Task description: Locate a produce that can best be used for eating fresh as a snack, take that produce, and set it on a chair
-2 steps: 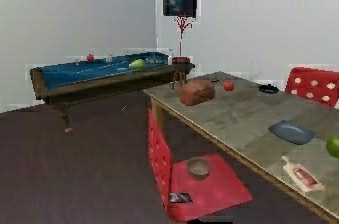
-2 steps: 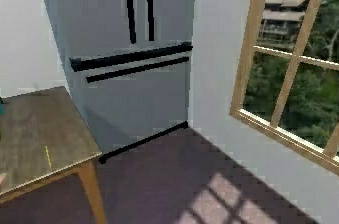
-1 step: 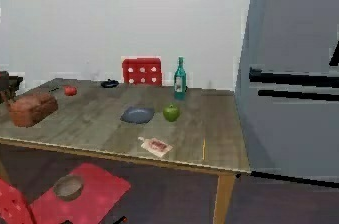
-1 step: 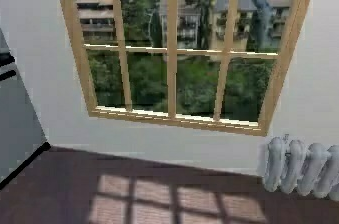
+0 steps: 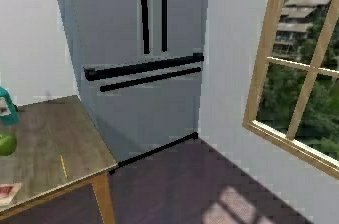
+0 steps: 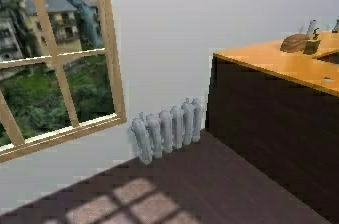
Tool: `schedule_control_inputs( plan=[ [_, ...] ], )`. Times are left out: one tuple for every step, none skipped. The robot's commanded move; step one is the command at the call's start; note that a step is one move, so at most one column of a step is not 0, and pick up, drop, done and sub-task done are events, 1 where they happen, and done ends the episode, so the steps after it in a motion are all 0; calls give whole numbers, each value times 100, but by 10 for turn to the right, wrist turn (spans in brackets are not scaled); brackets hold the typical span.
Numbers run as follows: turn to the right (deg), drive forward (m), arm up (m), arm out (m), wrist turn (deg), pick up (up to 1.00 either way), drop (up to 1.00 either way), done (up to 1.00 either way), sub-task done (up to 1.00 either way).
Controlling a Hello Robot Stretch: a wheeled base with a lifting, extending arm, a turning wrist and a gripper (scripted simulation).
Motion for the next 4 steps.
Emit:
schedule_control_inputs(
  plan=[
    [0, 80, 0, 0, 0, 0, 0, 0, 0],
    [-300, 0, 0, 0, 0, 0, 0, 0, 0],
    [0, 45, 0, 0, 0, 0, 0, 0, 0],
    [-450, 0, 0, 0, 0, 0, 0, 0, 0]
  ],
)
